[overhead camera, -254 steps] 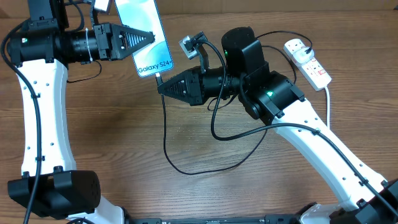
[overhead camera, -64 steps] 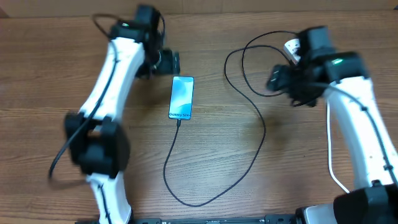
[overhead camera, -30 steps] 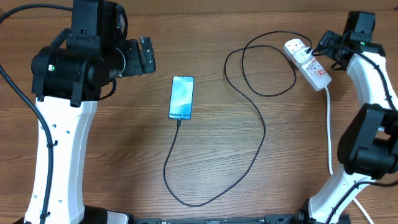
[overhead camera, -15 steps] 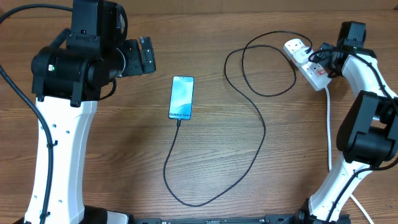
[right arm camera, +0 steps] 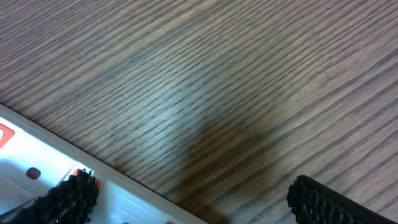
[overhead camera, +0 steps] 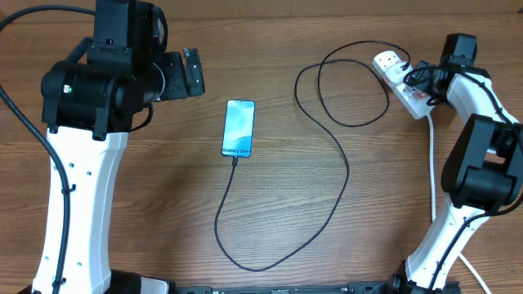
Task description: Plug charger to phone and switch on socket
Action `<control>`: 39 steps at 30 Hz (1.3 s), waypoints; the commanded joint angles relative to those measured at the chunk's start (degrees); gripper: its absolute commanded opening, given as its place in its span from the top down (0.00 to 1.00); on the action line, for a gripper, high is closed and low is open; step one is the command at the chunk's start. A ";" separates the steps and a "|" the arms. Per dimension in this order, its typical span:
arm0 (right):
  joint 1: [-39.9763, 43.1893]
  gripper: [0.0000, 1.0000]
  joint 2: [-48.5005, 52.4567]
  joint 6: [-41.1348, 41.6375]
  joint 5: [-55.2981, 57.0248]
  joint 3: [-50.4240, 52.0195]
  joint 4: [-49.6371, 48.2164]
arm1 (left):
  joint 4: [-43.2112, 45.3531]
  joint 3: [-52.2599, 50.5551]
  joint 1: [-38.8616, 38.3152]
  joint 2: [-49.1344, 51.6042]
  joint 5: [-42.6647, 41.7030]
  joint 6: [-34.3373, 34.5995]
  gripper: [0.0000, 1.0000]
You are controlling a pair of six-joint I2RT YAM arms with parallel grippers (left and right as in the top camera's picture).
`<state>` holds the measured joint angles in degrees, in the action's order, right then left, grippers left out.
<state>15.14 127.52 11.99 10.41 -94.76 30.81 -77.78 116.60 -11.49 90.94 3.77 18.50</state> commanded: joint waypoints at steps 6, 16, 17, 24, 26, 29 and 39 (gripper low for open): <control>0.09 0.00 0.59 -0.33 -3.04 -0.66 -1.18 | 0.11 -0.15 0.22 -0.17 1.14 0.81 0.00; 0.09 0.00 0.59 -3.17 -4.98 -0.66 -0.11 | 0.13 -0.17 0.22 -0.17 1.14 0.81 0.00; 0.09 0.00 0.59 -3.13 -5.03 -0.66 0.02 | 0.11 -0.17 0.22 -0.17 1.14 0.81 0.00; 0.04 0.00 0.59 -3.32 -6.91 -0.66 1.38 | 0.11 -0.17 0.22 -0.17 1.14 0.81 0.00; 0.04 0.00 0.59 -3.32 -6.93 -0.66 1.42 | 0.13 -0.17 0.22 -0.17 1.14 0.81 0.00; 0.04 0.00 0.59 -3.37 -7.80 -0.66 1.49 | 0.13 -0.17 0.22 -0.17 1.14 0.81 0.00; 0.02 0.00 0.59 -3.54 -8.22 -0.66 1.57 | 0.11 -0.17 0.22 -0.17 1.14 0.81 0.00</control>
<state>15.73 127.52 10.22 4.67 -95.15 31.31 -77.78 116.60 -11.49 90.94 3.77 18.50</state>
